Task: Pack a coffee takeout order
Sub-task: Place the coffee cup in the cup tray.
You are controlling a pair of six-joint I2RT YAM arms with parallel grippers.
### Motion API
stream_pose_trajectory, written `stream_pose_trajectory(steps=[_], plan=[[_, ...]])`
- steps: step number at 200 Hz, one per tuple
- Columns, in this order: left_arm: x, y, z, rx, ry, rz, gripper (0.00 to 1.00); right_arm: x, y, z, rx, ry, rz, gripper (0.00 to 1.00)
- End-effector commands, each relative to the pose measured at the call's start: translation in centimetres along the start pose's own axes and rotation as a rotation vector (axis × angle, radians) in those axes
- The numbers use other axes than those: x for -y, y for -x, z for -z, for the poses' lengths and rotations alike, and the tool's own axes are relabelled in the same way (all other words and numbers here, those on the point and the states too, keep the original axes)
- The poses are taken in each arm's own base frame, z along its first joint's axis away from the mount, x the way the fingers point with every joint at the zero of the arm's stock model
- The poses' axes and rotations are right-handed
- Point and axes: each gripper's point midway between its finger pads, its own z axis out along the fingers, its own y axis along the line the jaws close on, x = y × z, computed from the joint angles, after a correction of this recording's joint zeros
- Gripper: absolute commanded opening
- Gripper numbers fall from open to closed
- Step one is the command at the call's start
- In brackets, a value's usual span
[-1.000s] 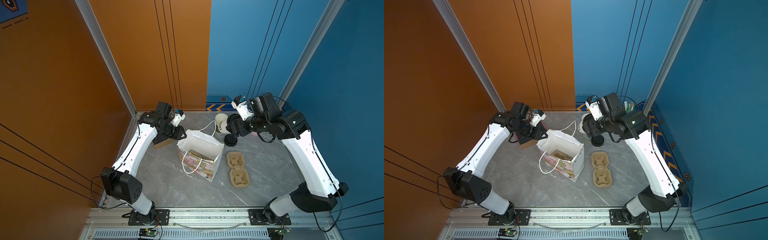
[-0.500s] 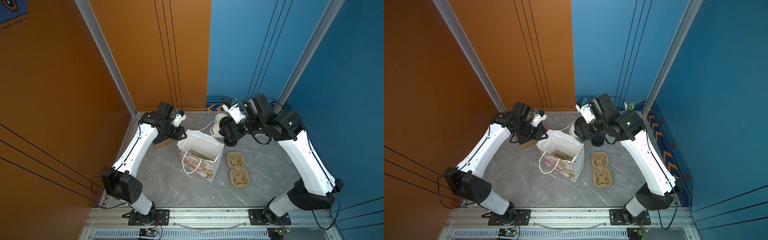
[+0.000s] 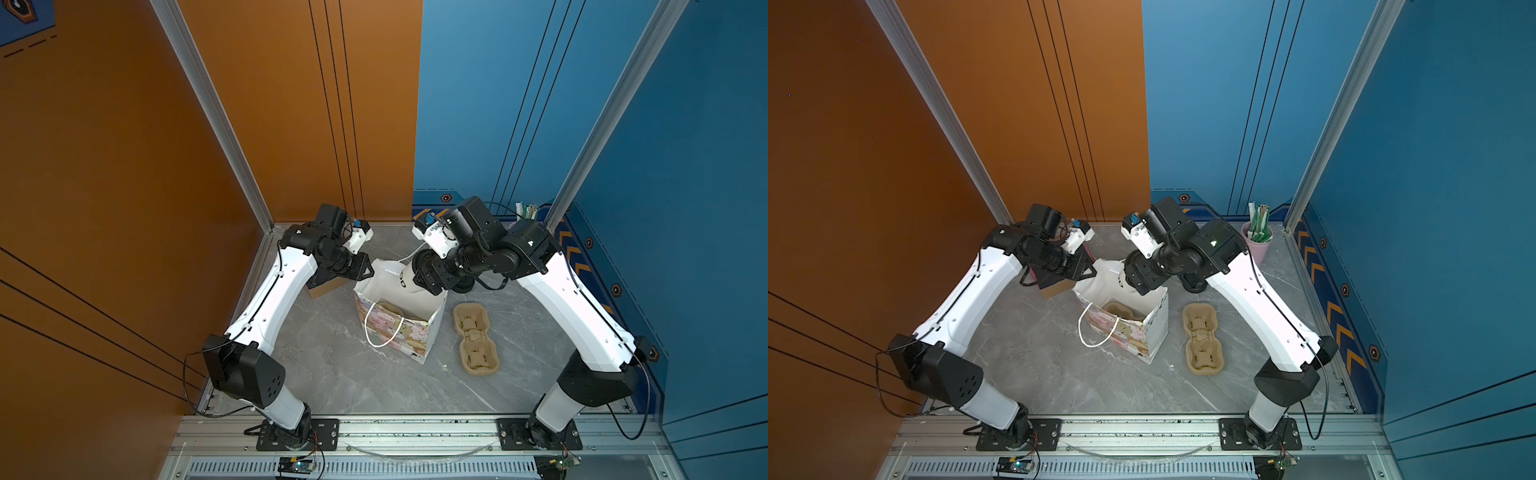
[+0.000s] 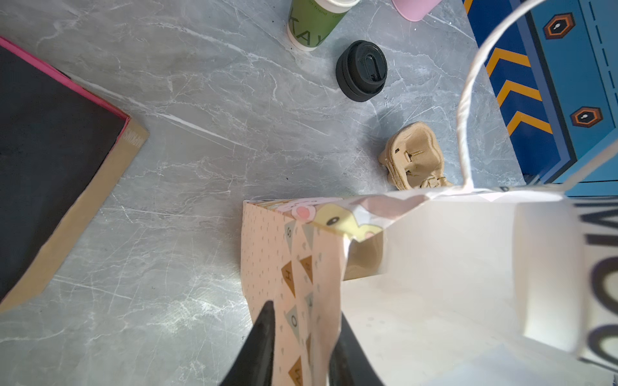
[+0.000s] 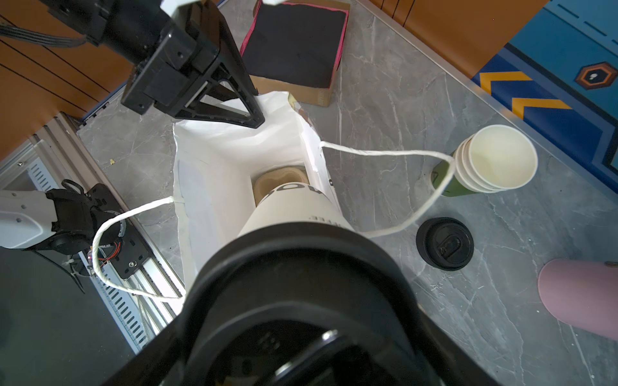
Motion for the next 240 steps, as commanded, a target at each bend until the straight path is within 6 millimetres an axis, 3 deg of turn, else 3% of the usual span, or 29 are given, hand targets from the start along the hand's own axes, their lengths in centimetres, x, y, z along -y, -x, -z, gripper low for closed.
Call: stream_pose_trajectory(steps=[1, 123, 240], plan=[[0.2, 0.1, 0.2, -0.006, 0.008, -0.007, 0.28, -0.8, -0.5, -0.8, -0.042, 0.017, 0.028, 0.87], [0.1, 0.0, 0.0, -0.011, 0.009, -0.01, 0.27, -2.1, -3.6, -7.7, -0.275, -0.014, 0.097, 0.85], [-0.1, -0.3, -0.2, -0.021, 0.015, -0.012, 0.27, -1.5, -7.5, -11.7, -0.441, -0.041, 0.129, 0.84]])
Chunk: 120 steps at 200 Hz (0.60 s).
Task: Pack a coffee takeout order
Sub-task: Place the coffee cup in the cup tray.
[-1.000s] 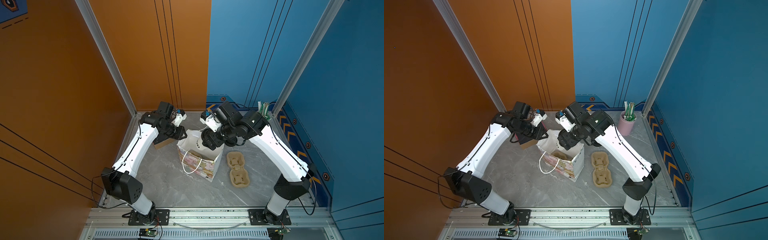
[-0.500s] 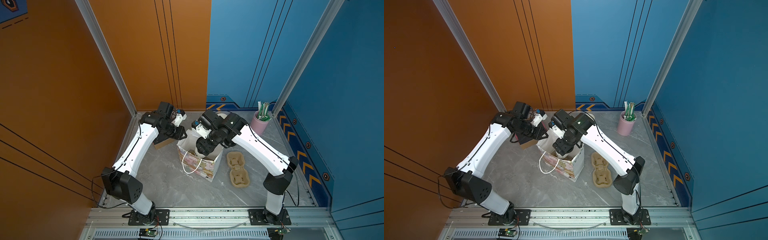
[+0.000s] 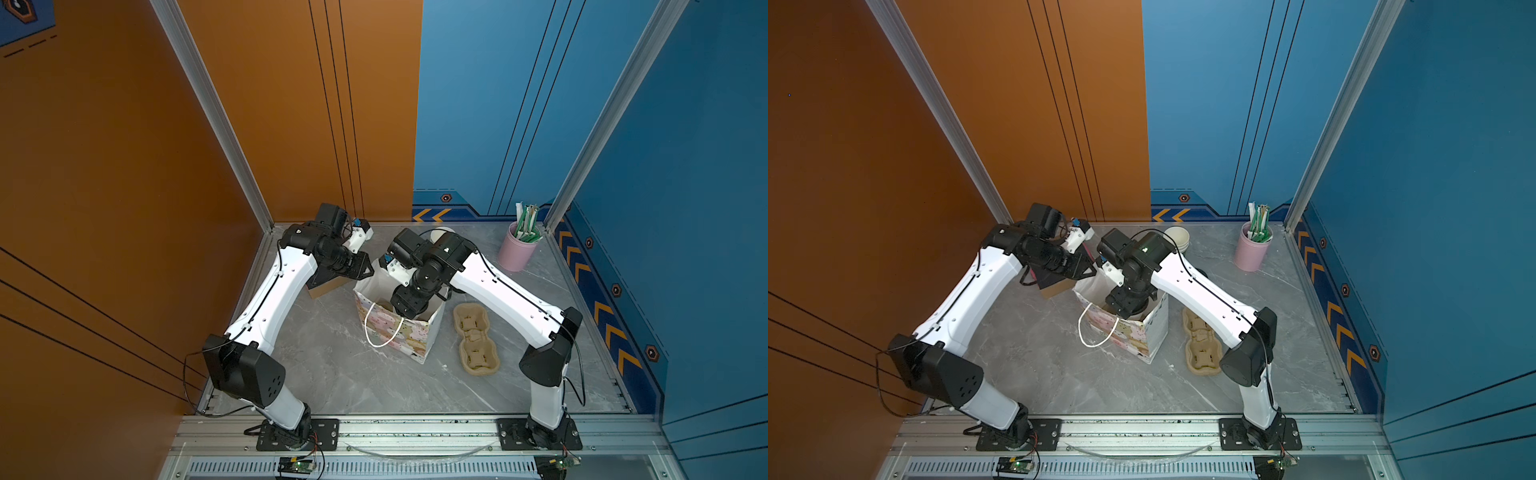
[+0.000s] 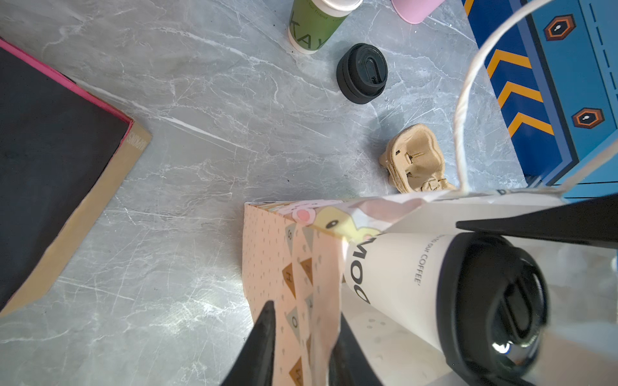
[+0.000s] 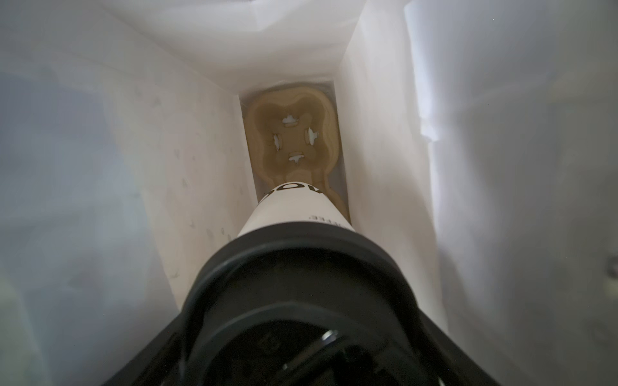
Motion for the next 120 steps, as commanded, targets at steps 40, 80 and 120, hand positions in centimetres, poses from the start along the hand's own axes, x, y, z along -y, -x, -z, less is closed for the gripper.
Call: stream_pose_trajectory(steps=[40, 80, 120], plan=[[0.0, -0.4, -0.2, -0.021, 0.011, -0.012, 0.27, 0.5, -1.7, -2.6, -0.095, -0.032, 0.028, 0.84], [-0.1, -0.5, -0.2, -0.022, 0.012, -0.01, 0.27, 0.4, -1.8, -3.8, -0.117, -0.022, 0.026, 0.84], [-0.1, -0.5, -0.2, -0.022, 0.012, -0.01, 0.27, 0.5, -2.1, -4.8, -0.145, -0.027, 0.032, 0.84]])
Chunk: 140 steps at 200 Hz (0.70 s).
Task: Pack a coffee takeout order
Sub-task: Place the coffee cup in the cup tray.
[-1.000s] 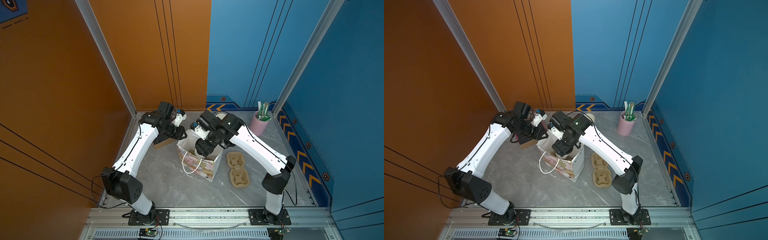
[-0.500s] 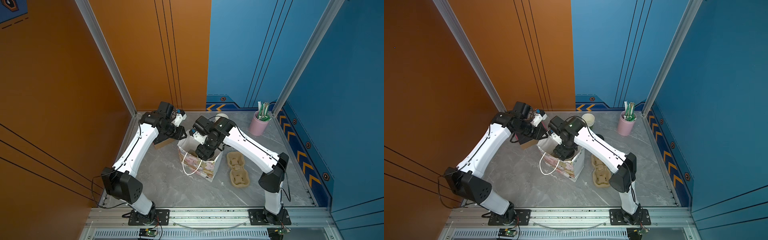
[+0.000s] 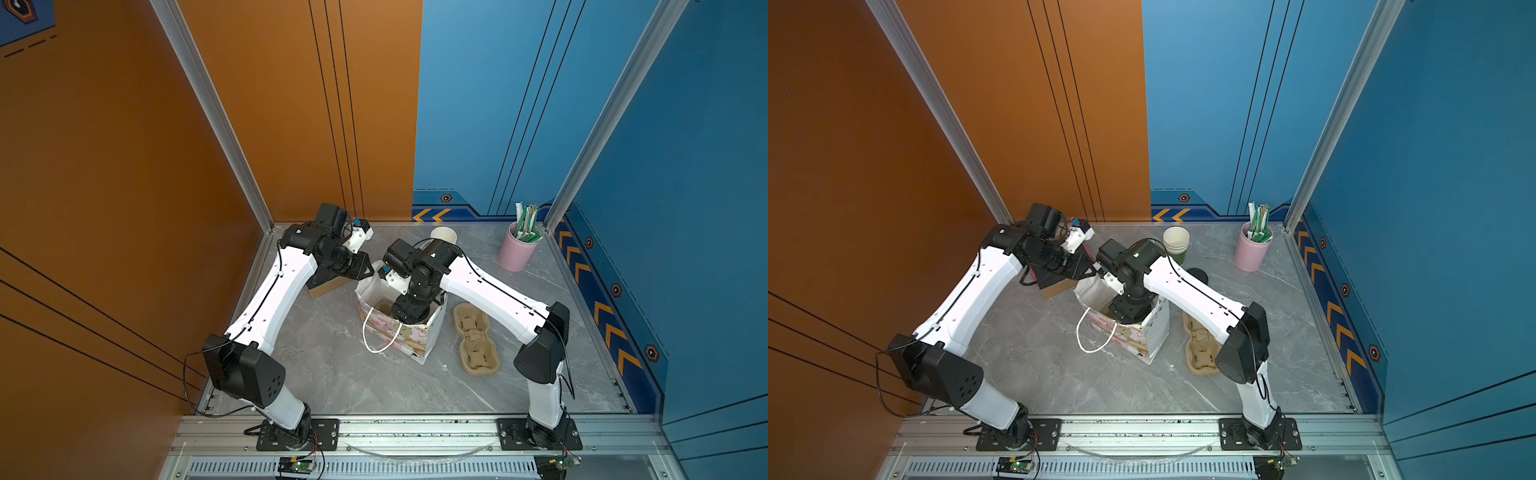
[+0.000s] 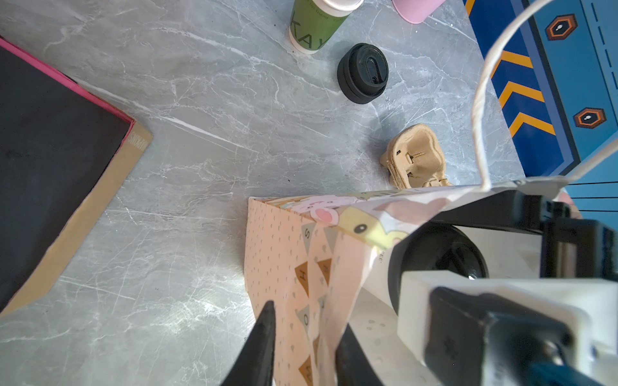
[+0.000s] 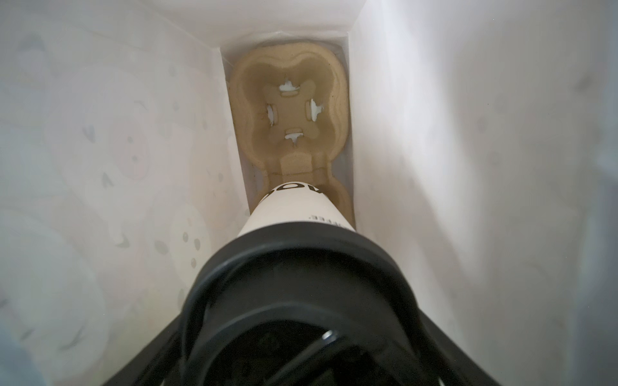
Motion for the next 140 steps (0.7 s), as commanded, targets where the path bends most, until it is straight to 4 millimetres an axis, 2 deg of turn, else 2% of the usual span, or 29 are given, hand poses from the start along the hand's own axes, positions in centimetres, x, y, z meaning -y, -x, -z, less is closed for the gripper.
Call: stream_pose_trajectory(steps=[1, 140], plan=[[-0.1, -0.5, -0.2, -0.023, 0.012, -0.011, 0.27, 0.2, -0.5, -1.5, -0.049, -0.012, 0.012, 0.84], [-0.2, -0.3, -0.2, -0.02, 0.012, -0.011, 0.27, 0.4, -1.3, -4.2, -0.129, -0.012, 0.02, 0.86]])
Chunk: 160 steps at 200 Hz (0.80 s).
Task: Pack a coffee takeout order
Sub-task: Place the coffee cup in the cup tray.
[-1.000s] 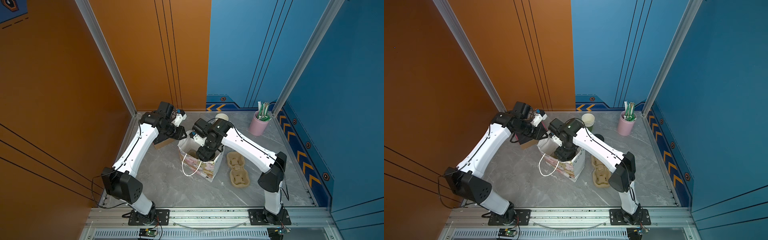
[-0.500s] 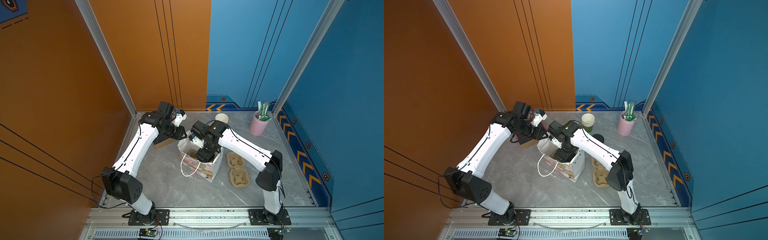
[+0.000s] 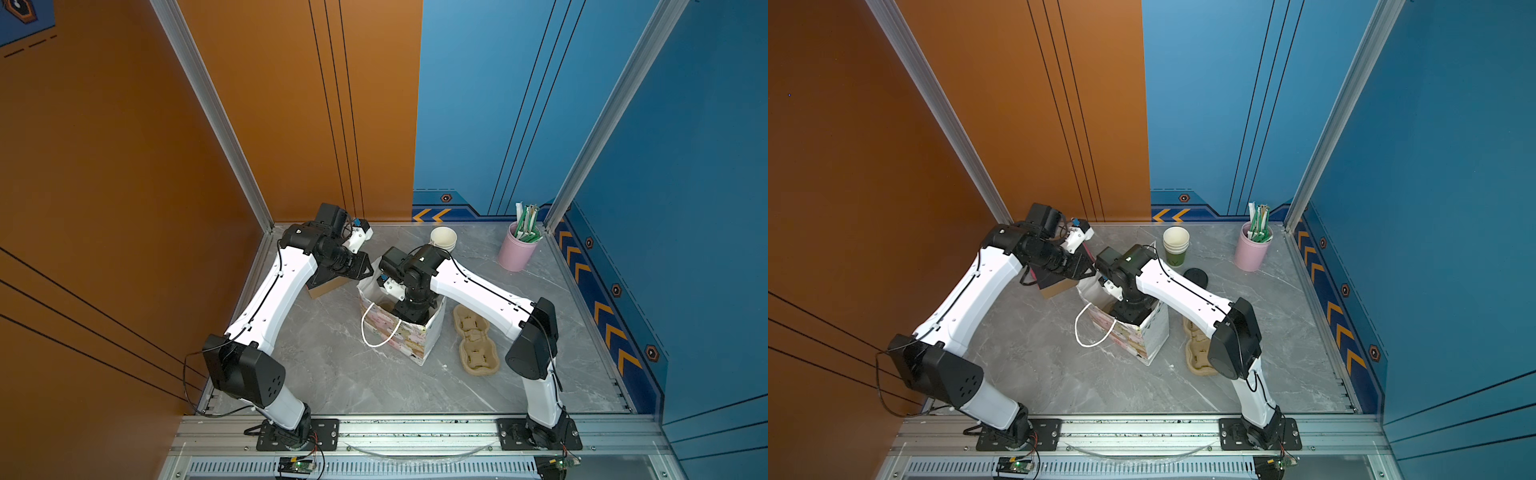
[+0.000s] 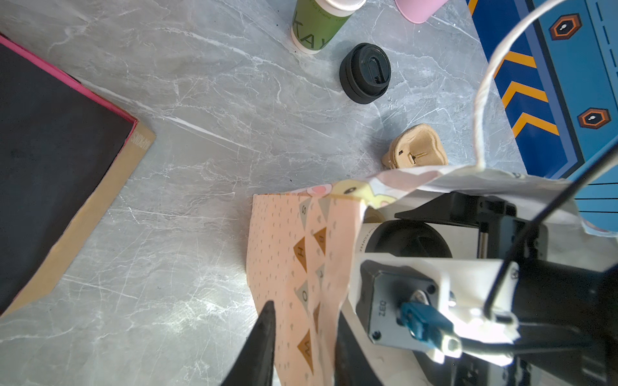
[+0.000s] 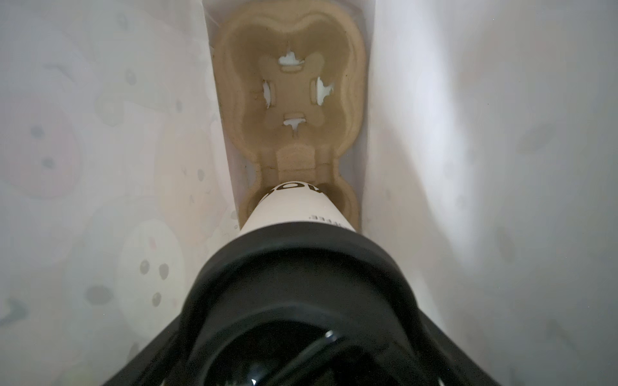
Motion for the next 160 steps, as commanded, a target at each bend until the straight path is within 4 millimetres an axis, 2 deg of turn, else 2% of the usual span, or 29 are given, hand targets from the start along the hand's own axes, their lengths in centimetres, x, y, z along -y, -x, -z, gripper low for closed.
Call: stream_pose_trajectory(steps=[1, 94, 160], plan=[[-0.06, -0.35, -0.18, -0.021, 0.005, -0.012, 0.27, 0.45, -0.39, -1.04, -0.035, -0.015, 0.014, 0.86], [-0.07, -0.36, -0.18, -0.02, 0.006, -0.011, 0.27, 0.38, -0.58, -1.68, -0.055, -0.007, 0.011, 0.86], [-0.09, -0.36, -0.21, -0.021, 0.004, -0.009, 0.27, 0.43, -0.49, -1.07, -0.037, -0.01, 0.007, 0.87]])
